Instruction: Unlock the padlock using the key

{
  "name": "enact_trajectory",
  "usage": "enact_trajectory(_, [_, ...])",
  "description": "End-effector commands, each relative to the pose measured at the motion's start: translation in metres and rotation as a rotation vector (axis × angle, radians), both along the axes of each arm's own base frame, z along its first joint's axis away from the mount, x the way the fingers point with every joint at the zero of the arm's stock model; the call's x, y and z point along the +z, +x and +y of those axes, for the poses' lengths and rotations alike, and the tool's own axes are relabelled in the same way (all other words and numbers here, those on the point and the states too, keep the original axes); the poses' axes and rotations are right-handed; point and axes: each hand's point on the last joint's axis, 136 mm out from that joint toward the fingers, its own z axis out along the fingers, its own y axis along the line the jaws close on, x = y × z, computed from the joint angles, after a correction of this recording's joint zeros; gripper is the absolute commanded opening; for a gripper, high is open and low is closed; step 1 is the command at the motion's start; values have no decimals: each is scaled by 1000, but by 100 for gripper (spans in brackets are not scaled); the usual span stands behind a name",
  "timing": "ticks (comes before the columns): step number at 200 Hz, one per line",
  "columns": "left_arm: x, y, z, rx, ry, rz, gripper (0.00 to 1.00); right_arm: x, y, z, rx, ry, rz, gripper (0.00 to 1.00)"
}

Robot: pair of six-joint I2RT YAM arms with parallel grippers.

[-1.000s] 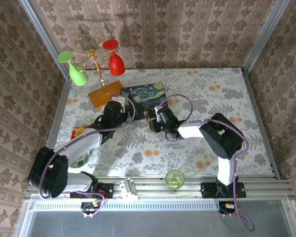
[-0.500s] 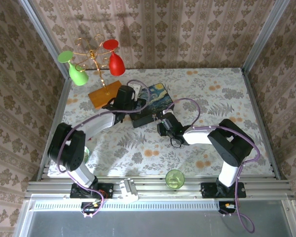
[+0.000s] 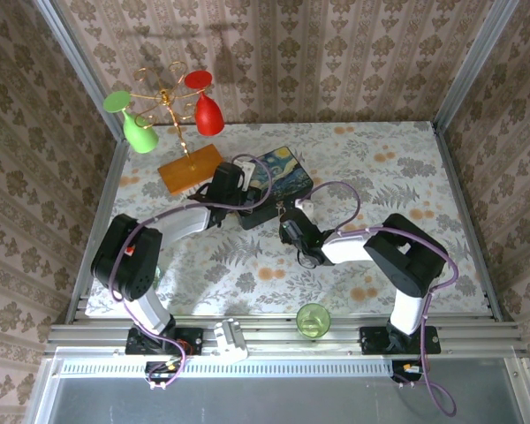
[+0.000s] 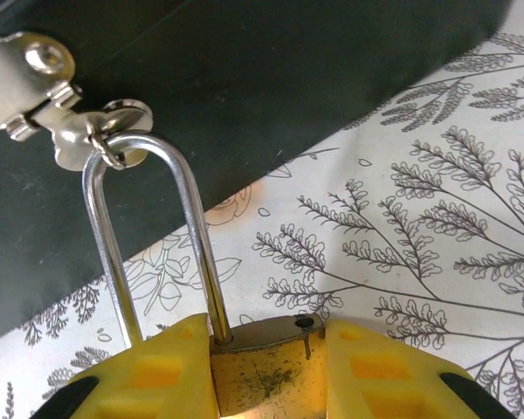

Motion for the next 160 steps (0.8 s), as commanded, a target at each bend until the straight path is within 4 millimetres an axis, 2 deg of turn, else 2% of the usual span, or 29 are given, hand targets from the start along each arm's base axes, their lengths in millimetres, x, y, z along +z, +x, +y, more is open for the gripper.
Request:
enact_trajectory(1, [-37,-26,10,-12,61,99,33,15,16,-6,-153,61,-73,0])
enact_trajectory(17, [-43,-30,12,-10,62,108,31,17,13,-2,-173,78,-78,0])
enact_trajectory(51, [-47,-34,12,-21,66,102,29,8,17,3,-167,106,-67,0])
enact_trajectory(93, [-46,-38,11,-52,76,90,28,24,26,-7,-211,258,-132,0])
enact_trajectory(110, [-48,-39,10,-62,77,89,28,32,32,5,-208,318,-158,0])
enact_trajectory(130, [-51,-41,11,-73,81,89,28,29,34,18,-228,378,-149,0])
enact_trajectory(160, [-51,-46,7,-101,65,84,28,26,36,18,-302,434,-165,0])
